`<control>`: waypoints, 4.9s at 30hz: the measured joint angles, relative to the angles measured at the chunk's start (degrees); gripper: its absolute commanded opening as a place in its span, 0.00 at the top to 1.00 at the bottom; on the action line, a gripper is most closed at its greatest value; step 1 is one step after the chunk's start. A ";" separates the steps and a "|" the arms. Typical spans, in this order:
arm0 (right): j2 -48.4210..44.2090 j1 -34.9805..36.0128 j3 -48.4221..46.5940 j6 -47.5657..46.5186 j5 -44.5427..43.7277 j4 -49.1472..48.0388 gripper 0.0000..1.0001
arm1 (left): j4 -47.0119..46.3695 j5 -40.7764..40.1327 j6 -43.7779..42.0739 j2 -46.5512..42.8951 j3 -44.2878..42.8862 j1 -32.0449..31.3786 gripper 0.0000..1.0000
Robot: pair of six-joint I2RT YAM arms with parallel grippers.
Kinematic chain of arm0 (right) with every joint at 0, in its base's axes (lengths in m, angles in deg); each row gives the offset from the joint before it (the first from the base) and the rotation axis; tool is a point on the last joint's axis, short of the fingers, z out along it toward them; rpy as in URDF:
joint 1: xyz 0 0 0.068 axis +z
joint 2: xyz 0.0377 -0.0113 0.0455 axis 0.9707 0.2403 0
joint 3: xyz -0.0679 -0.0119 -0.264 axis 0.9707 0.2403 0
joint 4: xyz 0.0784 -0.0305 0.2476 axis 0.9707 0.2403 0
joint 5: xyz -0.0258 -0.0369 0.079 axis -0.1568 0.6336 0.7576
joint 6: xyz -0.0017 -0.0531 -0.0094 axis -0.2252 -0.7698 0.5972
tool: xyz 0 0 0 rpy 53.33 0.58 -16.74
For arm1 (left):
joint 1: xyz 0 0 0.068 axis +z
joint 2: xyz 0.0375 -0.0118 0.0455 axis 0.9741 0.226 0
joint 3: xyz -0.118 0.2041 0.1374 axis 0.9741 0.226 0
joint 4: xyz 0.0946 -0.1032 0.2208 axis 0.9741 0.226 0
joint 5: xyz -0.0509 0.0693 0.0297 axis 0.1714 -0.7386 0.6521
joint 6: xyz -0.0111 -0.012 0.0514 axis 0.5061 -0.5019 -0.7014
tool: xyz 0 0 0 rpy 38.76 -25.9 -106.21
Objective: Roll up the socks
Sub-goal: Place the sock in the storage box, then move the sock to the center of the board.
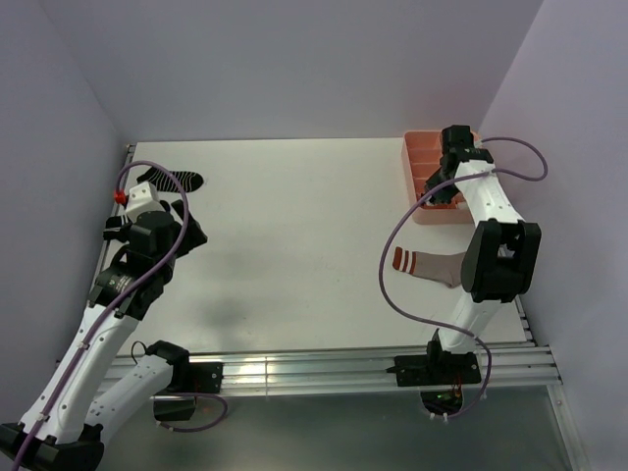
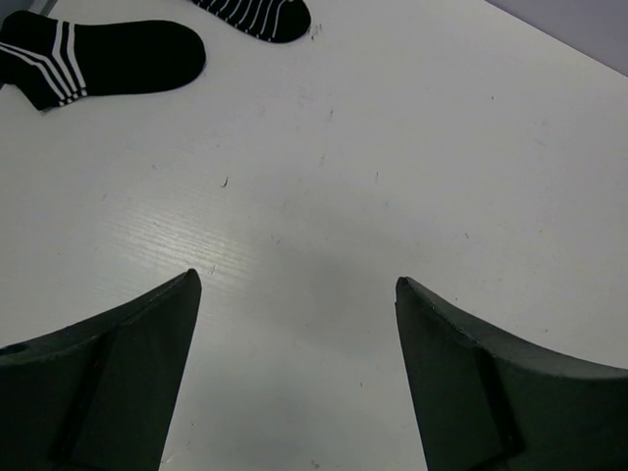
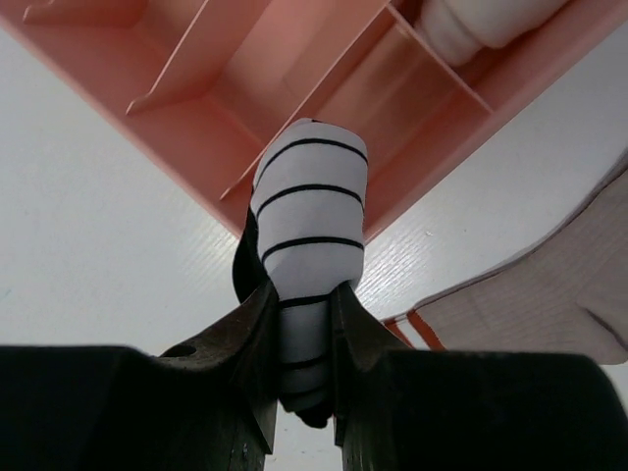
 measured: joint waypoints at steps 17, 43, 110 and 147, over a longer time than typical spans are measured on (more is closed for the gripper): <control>5.92 -2.16 -4.09 0.98 -4.74 3.10 1.00 | -0.28 0.22 0.20 -0.37 0.79 0.00 0.15; 13.79 -2.16 -6.99 6.25 -2.56 2.01 0.54 | 1.03 0.20 0.39 -1.14 1.81 0.00 0.15; -24.09 2.97 21.14 -0.35 -2.21 -10.78 0.50 | -0.26 3.93 1.66 1.42 2.78 -0.02 0.00; 19.85 58.01 -2.47 -17.09 16.48 -15.41 0.58 | -0.72 3.76 1.64 -1.29 5.38 0.00 0.01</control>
